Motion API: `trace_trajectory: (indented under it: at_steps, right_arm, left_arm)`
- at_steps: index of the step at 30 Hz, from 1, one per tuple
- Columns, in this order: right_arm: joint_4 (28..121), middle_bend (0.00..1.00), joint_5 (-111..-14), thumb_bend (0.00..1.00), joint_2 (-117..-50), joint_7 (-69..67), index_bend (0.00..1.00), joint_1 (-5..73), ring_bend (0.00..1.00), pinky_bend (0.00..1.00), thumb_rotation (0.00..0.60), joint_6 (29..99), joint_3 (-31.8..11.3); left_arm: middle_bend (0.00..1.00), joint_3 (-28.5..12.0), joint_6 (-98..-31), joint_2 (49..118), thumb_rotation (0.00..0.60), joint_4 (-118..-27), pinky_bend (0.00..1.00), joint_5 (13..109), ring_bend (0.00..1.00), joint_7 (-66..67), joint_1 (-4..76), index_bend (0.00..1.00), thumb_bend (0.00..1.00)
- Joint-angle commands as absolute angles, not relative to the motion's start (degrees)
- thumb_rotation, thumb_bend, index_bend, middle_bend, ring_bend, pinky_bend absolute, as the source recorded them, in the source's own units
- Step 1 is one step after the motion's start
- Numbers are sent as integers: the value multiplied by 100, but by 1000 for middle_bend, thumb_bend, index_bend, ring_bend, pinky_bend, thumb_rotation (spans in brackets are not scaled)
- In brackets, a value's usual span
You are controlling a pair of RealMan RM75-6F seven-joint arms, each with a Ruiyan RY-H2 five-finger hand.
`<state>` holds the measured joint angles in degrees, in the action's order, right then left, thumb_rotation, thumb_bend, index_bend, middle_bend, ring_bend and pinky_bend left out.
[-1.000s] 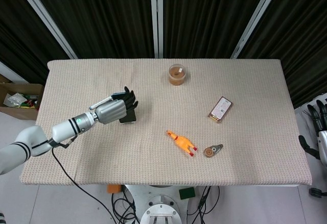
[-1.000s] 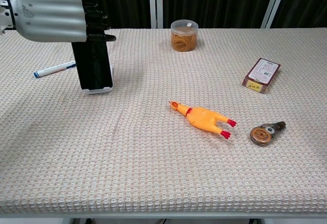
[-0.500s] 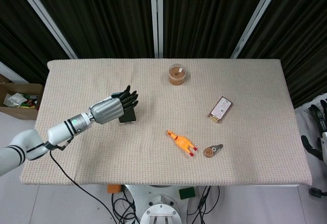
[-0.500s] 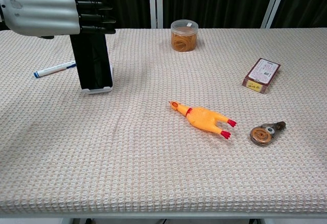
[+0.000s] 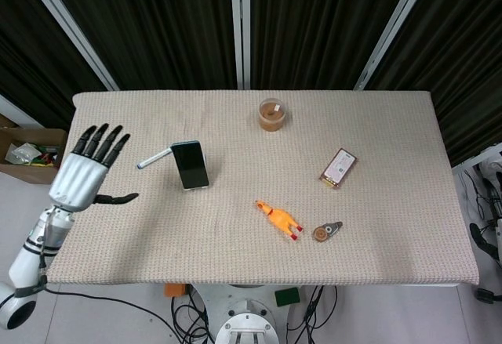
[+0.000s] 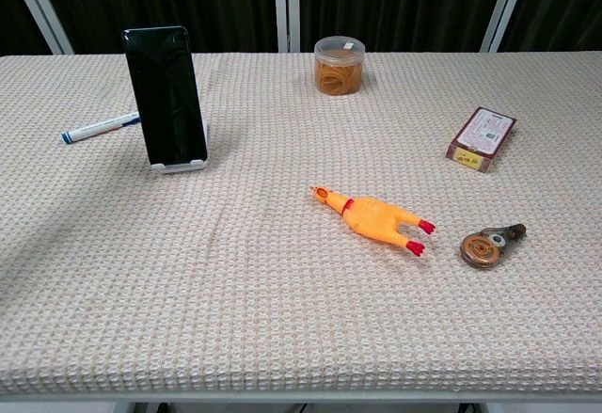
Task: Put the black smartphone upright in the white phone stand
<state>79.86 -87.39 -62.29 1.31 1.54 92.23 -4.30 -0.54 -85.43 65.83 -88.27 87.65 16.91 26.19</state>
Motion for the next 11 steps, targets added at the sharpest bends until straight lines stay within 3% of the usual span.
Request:
trace_trajectory:
  at_steps: [1, 11]
  right_arm:
    - [7570, 0, -8815, 317, -6553, -25, 0, -6, 0, 0, 600, 9281, -243]
    - [7006, 0, -8842, 317, -6943, -302, 0, -75, 0, 0, 600, 9002, -42]
  left_arm:
    - [35, 346, -9315, 6901, 0, -8432, 136, 8404, 0, 737, 1414, 33, 0]
    - [35, 688, -9527, 7530, 0, -7634, 135, 8685, 0, 356, 666, 33, 0]
